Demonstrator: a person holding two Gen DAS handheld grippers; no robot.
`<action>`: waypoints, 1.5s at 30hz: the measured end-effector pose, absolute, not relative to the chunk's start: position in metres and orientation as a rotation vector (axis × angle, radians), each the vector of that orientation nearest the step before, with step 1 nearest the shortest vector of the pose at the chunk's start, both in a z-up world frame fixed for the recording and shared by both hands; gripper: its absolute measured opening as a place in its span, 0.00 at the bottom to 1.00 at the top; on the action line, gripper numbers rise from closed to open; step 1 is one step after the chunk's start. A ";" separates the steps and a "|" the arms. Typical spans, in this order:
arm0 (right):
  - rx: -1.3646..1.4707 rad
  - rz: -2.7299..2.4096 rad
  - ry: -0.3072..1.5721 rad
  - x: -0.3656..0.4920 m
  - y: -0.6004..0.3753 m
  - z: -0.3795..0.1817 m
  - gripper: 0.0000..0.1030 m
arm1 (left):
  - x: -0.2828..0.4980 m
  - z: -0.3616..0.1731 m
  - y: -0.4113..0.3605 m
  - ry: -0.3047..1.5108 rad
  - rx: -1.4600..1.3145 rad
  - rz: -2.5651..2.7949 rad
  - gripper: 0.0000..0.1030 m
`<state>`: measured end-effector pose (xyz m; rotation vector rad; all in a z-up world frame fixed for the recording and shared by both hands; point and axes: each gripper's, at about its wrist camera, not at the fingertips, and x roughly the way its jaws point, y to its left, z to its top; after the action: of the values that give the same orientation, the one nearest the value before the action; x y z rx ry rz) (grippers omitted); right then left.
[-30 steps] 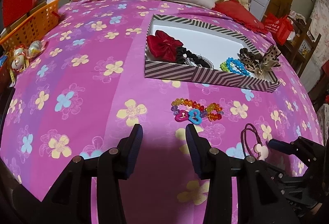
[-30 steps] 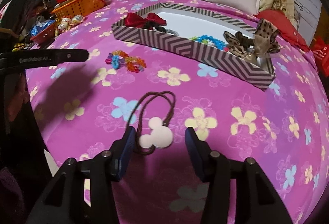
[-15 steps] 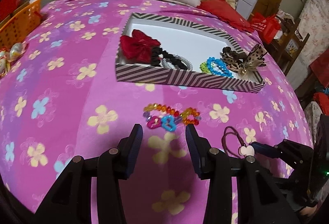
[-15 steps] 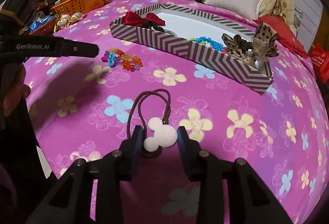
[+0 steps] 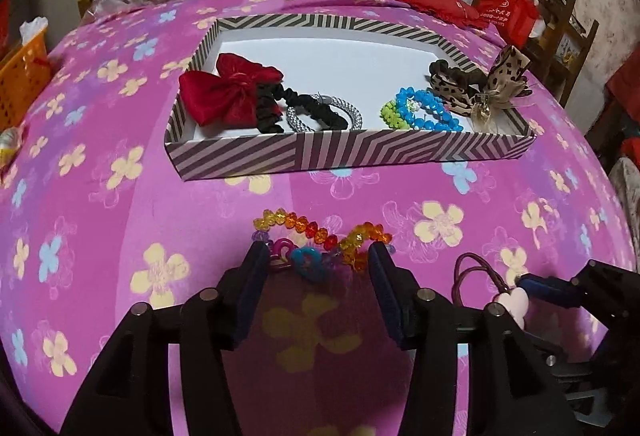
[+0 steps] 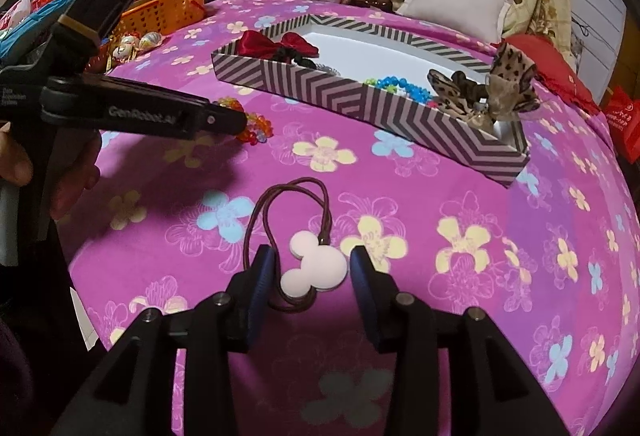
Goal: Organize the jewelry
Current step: 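Grasp the amber beaded bracelet with the left tool while the right tool grasps the Mickey hair tie, then carry both held items up and over the striped tray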
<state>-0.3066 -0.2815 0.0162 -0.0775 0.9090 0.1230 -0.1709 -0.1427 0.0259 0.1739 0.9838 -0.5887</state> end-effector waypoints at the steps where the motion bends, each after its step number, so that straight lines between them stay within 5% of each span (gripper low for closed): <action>1: -0.077 0.121 0.906 -0.306 -0.282 0.016 0.32 | -0.171 0.026 -0.141 0.975 0.159 -0.601 0.13; 2: -0.069 0.122 0.905 -0.306 -0.283 0.016 0.32 | -0.169 0.026 -0.140 0.980 0.141 -0.617 0.04; 8: -0.036 0.128 0.890 -0.304 -0.286 0.021 0.28 | -0.164 0.030 -0.125 0.984 0.073 -0.608 0.02; 9: -0.032 0.130 0.880 -0.305 -0.286 0.024 0.24 | -0.165 0.033 -0.122 0.979 0.061 -0.610 0.02; 10: -0.031 0.126 0.867 -0.305 -0.286 0.028 0.03 | -0.166 0.037 -0.119 0.971 0.051 -0.612 0.01; 15: -0.032 0.128 0.849 -0.300 -0.288 0.040 0.03 | -0.170 0.056 -0.112 0.921 0.049 -0.609 0.02; 18: 0.040 0.151 0.872 -0.300 -0.294 0.040 0.03 | -0.170 0.059 -0.109 0.915 0.041 -0.598 0.02; 23: 0.025 0.163 0.903 -0.304 -0.285 0.035 0.47 | -0.173 0.056 -0.109 0.925 0.041 -0.593 0.02; 31: -0.074 0.159 0.954 -0.308 -0.266 0.018 0.45 | -0.174 0.051 -0.106 0.940 0.035 -0.581 0.02; 33: -0.077 0.144 0.945 -0.307 -0.268 0.017 0.33 | -0.173 0.049 -0.105 0.947 0.027 -0.579 0.02; 45: -0.020 0.155 0.856 -0.306 -0.280 0.045 0.33 | -0.175 0.060 -0.106 0.929 0.009 -0.587 0.02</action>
<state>-0.3061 -0.2802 0.0449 -0.0202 0.8564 0.1552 -0.1750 -0.1064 0.0597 0.0093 0.9292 -0.5868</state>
